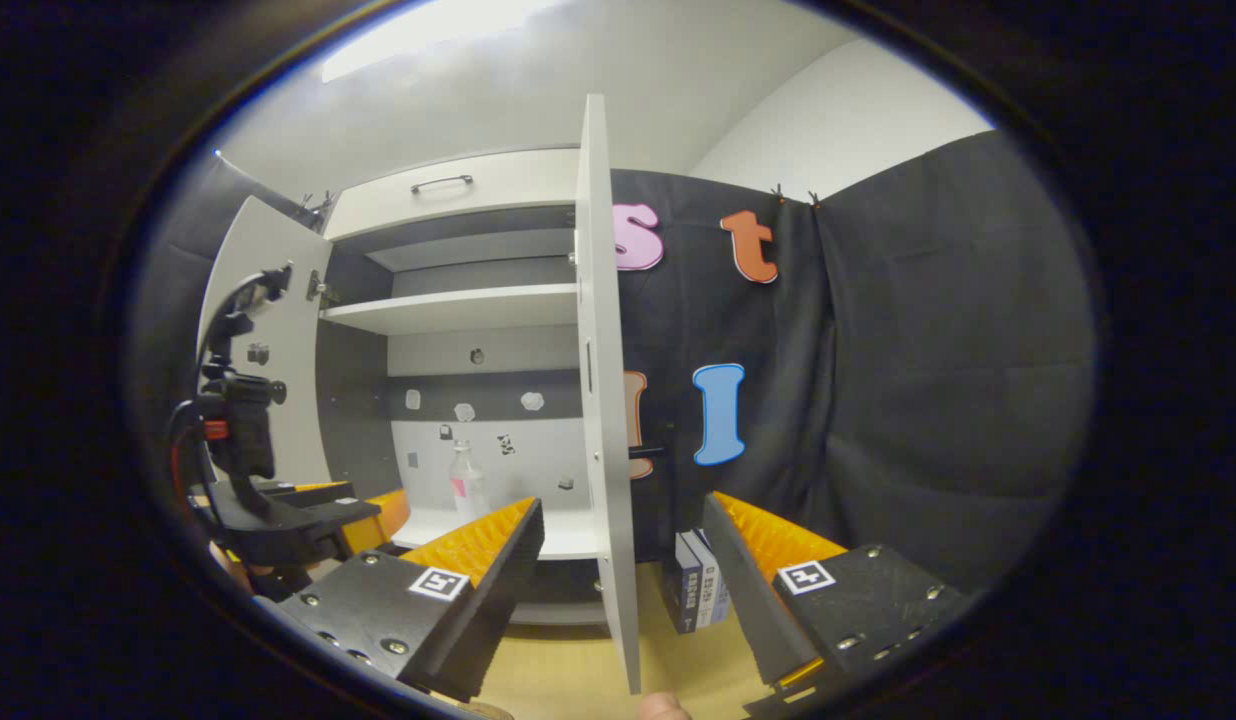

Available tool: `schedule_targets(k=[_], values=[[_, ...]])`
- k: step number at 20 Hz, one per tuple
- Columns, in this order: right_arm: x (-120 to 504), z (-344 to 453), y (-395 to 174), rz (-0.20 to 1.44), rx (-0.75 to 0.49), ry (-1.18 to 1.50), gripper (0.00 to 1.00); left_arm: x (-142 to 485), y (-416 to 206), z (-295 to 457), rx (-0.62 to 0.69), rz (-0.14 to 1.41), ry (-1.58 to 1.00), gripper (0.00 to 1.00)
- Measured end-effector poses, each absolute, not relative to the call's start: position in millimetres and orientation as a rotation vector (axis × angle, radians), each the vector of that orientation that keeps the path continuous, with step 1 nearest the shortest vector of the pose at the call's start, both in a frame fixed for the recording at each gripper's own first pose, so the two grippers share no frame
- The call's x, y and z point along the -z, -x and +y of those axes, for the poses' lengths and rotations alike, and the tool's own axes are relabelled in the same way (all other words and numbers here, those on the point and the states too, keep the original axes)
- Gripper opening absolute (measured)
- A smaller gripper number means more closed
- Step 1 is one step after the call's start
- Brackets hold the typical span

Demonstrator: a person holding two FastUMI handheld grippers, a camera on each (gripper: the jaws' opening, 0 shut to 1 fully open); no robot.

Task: Grasp the bottle in the cabinet with the left hand and place it on the coaster, then close the right door with the right hand and the left door with the left hand.

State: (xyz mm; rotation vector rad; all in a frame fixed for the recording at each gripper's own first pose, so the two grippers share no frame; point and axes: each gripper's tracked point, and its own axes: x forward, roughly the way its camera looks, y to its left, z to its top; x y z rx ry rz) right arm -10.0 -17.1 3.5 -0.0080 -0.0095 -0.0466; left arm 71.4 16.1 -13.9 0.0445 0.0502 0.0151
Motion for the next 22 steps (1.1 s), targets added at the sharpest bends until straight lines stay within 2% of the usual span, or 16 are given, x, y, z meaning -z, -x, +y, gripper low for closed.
schedule_targets(k=[5, 6, 7, 13, 14, 15, 16, 19, 20, 22], values=[[-8, -40, 18, -0.027, 0.124, 0.018, 0.96, 12, -132, 23, -0.037, 0.026, -0.097, 0.96], [-9, -45, 19, -0.031, 0.142, 0.02, 0.93, 12, -145, 25, -0.043, 0.028, -0.102, 0.97], [-8, -51, 22, -0.034, 0.163, 0.022, 0.96, 14, -157, 25, -0.044, 0.029, -0.106, 0.97], [-4, -76, 24, -0.035, 0.271, 0.025, 0.96, 21, -219, 31, -0.047, 0.054, -0.119, 0.99], [-4, -77, 24, -0.033, 0.283, 0.026, 0.96, 24, -227, 33, -0.052, 0.061, -0.121, 0.96], [-3, -78, 23, -0.031, 0.292, 0.027, 0.94, 24, -235, 36, -0.06, 0.064, -0.121, 0.96], [-2, -78, 22, -0.027, 0.301, 0.028, 0.97, 25, -243, 38, -0.064, 0.067, -0.12, 0.96], [2, -78, 20, -0.018, 0.326, 0.033, 0.97, 32, -264, 42, -0.069, 0.113, -0.117, 0.96], [2, -79, 19, -0.017, 0.333, 0.033, 1.0, 34, -272, 46, -0.076, 0.134, -0.11, 0.96], [4, -78, 19, -0.013, 0.347, 0.03, 0.97, 40, -286, 49, -0.087, 0.164, -0.091, 0.96]])
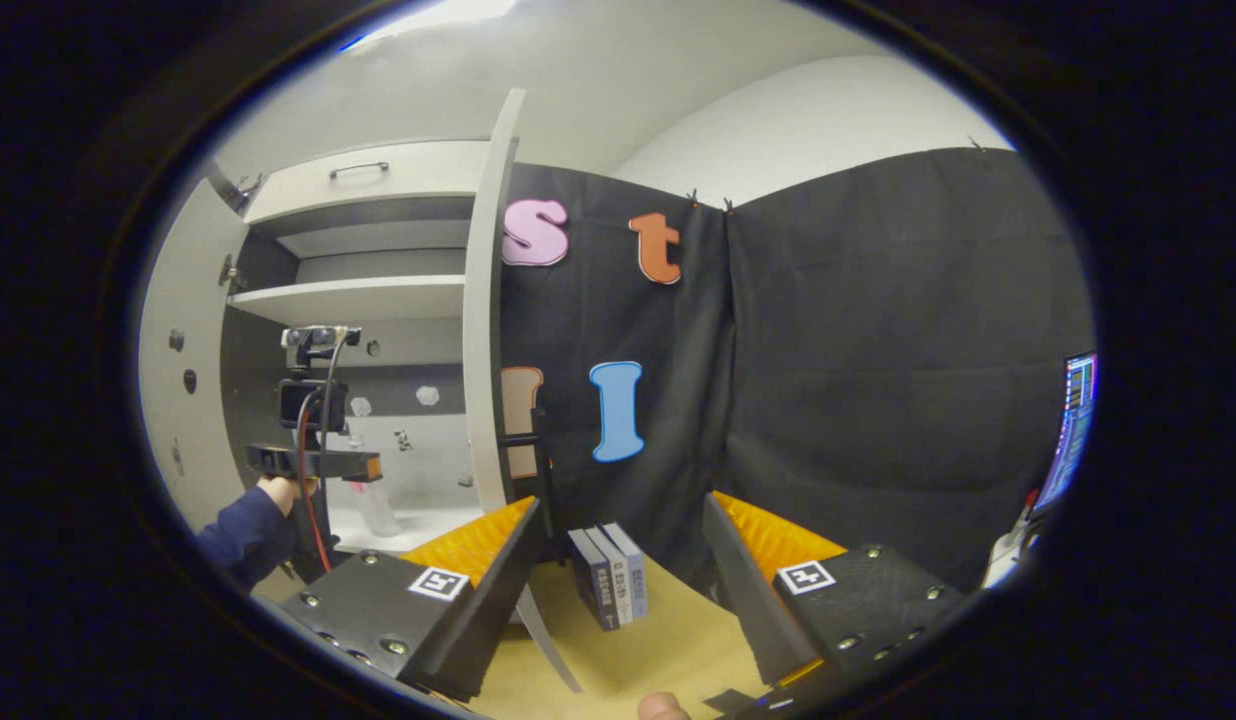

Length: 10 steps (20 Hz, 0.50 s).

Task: Grasp the bottle in the cabinet with the left hand and place it on the coaster, then close the right door with the right hand and the left door with the left hand.

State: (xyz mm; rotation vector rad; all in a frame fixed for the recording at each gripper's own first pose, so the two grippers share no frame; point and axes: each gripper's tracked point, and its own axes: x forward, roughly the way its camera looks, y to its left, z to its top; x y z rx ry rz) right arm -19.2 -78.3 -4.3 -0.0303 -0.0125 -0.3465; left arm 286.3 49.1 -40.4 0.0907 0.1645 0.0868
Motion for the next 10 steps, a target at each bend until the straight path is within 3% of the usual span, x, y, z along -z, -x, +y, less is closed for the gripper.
schedule_targets(k=[4, 7, 8, 9, 10], values=[[8, -77, 19, -0.002, 0.364, 0.031, 1.0, 58, -307, 56, -0.098, 0.246, -0.082, 0.96], [10, -76, 19, 0.005, 0.367, 0.036, 0.94, 76, -317, 60, -0.103, 0.327, -0.086, 0.96], [10, -75, 19, 0.006, 0.367, 0.038, 0.97, 79, -320, 63, -0.107, 0.332, -0.081, 0.96], [12, -75, 19, 0.008, 0.368, 0.041, 0.97, 78, -321, 64, -0.114, 0.326, -0.086, 0.83], [14, -75, 20, 0.011, 0.369, 0.043, 0.97, 77, -326, 63, -0.113, 0.32, -0.091, 0.82]])
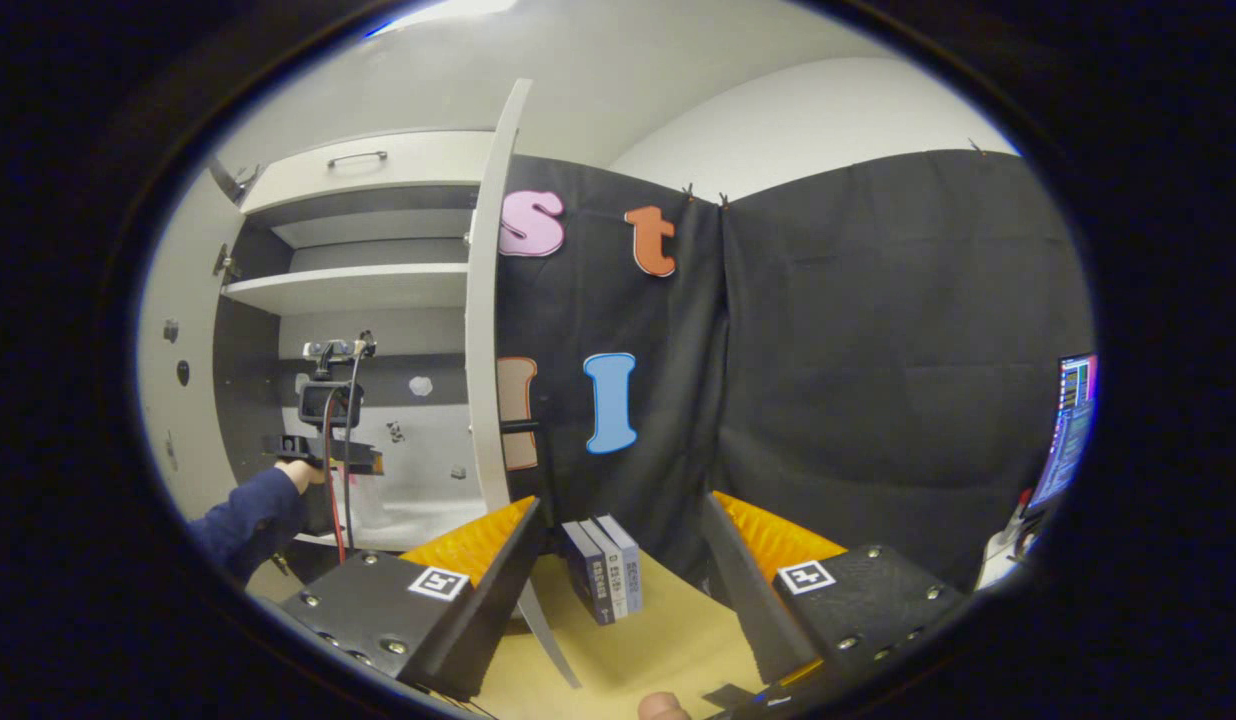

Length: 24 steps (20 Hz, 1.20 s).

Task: Grasp the bottle in the cabinet with the left hand and place it on the coaster, then close the right door with the right hand and the left door with the left hand.

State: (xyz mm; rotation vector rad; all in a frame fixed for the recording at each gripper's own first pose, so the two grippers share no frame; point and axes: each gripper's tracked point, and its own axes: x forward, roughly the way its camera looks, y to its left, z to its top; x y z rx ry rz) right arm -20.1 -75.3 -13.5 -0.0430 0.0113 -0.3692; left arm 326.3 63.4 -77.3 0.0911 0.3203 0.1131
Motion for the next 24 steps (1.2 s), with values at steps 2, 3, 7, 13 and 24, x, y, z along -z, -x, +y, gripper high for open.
schedule_targets(k=[2, 3, 7, 13, 24], values=[[16, -79, 24, 0.018, 0.374, 0.043, 0.94, 78, -323, 63, -0.109, 0.327, -0.094, 0.8], [18, -80, 26, 0.021, 0.377, 0.041, 0.94, 78, -322, 62, -0.106, 0.329, -0.094, 0.79], [16, -90, 35, 0.017, 0.39, 0.024, 0.97, 77, -310, 57, -0.079, 0.326, -0.081, 0.77], [17, -101, 45, 0.017, 0.367, 0.02, 0.94, 56, -262, 37, -0.007, 0.272, -0.08, 0.77], [21, -95, 44, 0.012, 0.237, 0.031, 0.94, 70, -136, 4, 0.158, 0.292, 0.028, 0.77]])
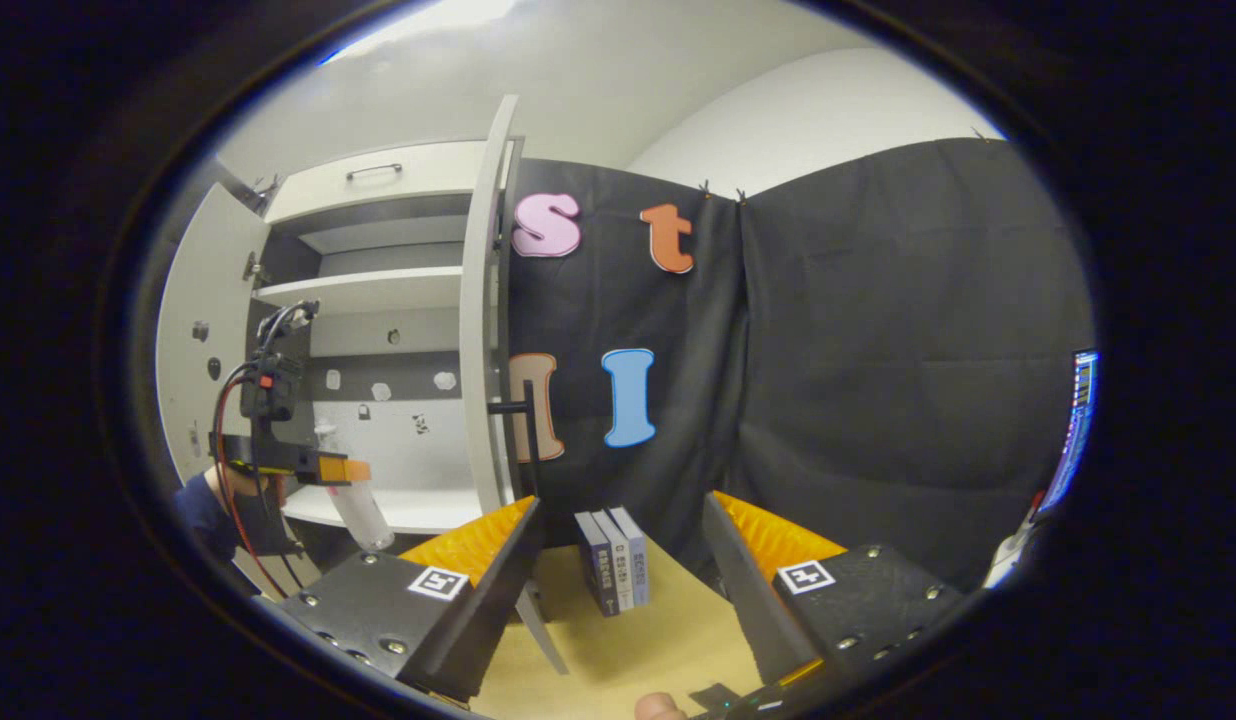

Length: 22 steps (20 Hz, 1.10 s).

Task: Grasp the bottle in the cabinet with the left hand and place it on the coaster, then close the right door with the right hand and the left door with the left hand.

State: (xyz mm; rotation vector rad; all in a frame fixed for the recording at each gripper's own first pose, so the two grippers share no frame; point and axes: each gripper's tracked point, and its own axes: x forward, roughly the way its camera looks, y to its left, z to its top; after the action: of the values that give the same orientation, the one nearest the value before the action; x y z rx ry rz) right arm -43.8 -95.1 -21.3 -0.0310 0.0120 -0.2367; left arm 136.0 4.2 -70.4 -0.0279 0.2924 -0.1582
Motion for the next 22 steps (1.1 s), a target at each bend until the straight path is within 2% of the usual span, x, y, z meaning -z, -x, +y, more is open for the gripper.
schedule_targets(k=[5, 11, 14, 15, 17, 18, 19, 20, 21, 22], values=[[21, -84, 35, 0.005, 0.161, 0.028, 0.94, 112, -92, 15, 0.165, 0.335, 0.093, 0.77], [23, -72, 26, 0.009, 0.097, 0.029, 0.94, 194, -50, 47, 0.096, 0.472, 0.128, 0.77], [25, -71, 24, 0.012, 0.088, 0.037, 0.96, 240, -29, 65, 0.035, 0.537, 0.118, 0.78], [26, -71, 23, 0.012, 0.088, 0.037, 0.94, 255, -23, 69, 0.022, 0.559, 0.117, 0.77], [27, -71, 22, 0.015, 0.084, 0.034, 0.94, 281, -12, 71, 0.019, 0.595, 0.124, 0.77], [27, -71, 21, 0.018, 0.084, 0.034, 0.97, 294, -8, 70, 0.024, 0.612, 0.128, 0.77], [28, -70, 19, 0.018, 0.084, 0.035, 0.94, 305, -4, 70, 0.026, 0.631, 0.126, 0.77], [28, -70, 18, 0.019, 0.084, 0.035, 0.97, 315, 0, 70, 0.027, 0.646, 0.12, 0.78], [29, -70, 17, 0.02, 0.082, 0.036, 0.94, 324, 2, 71, 0.021, 0.656, 0.114, 0.78], [29, -69, 18, 0.02, 0.081, 0.038, 0.96, 333, 5, 73, 0.011, 0.669, 0.111, 0.78]])
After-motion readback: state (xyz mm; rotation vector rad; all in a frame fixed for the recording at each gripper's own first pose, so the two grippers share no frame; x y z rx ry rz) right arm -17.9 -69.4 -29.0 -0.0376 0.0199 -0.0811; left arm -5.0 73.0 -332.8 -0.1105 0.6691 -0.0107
